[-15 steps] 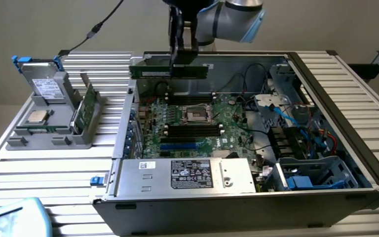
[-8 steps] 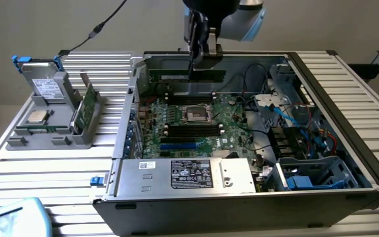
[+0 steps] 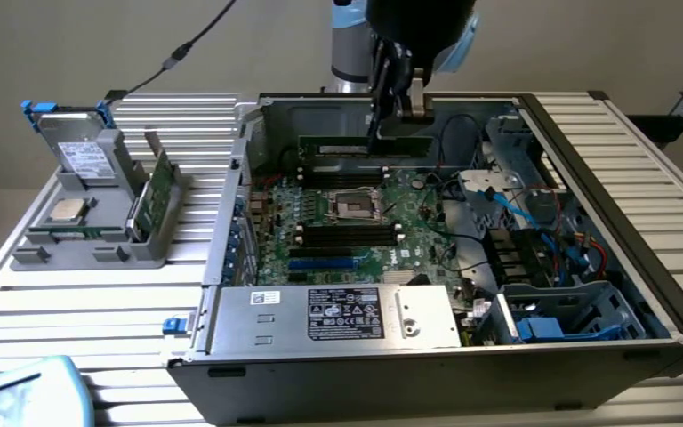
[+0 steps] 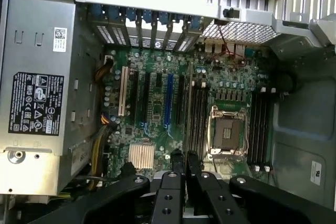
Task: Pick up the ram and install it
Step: 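Pick up the ram and move it above insertion slot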
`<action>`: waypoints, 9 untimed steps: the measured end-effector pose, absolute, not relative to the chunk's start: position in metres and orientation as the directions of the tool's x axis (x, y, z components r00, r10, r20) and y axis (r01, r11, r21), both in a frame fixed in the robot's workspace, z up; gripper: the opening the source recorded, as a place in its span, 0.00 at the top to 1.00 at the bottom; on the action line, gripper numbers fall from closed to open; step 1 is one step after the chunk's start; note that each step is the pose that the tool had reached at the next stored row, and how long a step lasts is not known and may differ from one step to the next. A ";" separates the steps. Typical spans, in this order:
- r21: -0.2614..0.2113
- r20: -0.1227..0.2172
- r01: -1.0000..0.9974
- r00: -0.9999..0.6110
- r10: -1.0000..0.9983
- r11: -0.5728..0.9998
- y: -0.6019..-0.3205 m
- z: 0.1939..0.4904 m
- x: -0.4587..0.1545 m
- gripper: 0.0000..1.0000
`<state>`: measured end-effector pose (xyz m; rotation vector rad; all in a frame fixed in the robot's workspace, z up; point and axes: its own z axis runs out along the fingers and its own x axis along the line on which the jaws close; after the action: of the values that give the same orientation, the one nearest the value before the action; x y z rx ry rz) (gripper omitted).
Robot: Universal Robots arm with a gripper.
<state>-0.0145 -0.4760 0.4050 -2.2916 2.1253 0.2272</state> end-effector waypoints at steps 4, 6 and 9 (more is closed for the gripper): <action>0.094 -0.112 -0.993 0.067 -0.991 -0.078 -0.472 0.398 -0.007 0.86; 0.097 -0.112 -0.992 0.067 -0.992 -0.078 -0.469 0.394 -0.007 0.86; 0.103 -0.111 -0.992 0.065 -0.992 -0.077 -0.465 0.390 -0.006 0.86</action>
<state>-0.0063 -0.4650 0.3895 -2.2925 2.1340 0.2390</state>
